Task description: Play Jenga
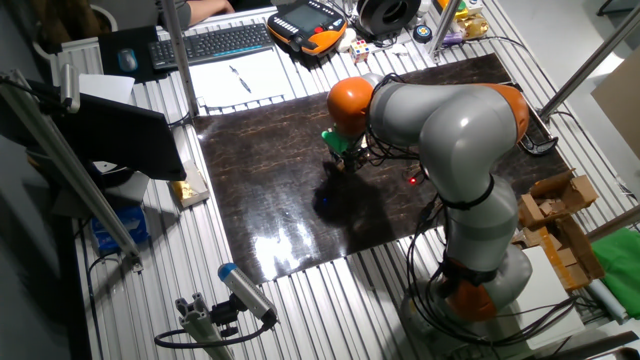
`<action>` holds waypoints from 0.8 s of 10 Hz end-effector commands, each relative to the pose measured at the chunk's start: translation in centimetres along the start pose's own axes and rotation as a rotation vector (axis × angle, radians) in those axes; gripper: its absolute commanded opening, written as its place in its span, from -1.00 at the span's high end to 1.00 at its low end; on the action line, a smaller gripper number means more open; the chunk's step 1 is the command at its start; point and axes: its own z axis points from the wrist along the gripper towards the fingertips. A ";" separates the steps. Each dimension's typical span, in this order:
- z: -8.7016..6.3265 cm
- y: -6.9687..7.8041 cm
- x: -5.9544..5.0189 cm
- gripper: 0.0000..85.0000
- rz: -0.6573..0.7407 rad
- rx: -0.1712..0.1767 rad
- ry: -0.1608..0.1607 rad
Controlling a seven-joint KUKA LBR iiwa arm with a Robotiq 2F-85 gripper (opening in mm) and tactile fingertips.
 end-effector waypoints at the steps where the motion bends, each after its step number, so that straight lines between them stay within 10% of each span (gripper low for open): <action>1: 0.0 0.0 0.0 0.32 0.002 0.001 -0.001; 8: -0.1 0.0 0.4 0.33 0.022 -0.003 0.004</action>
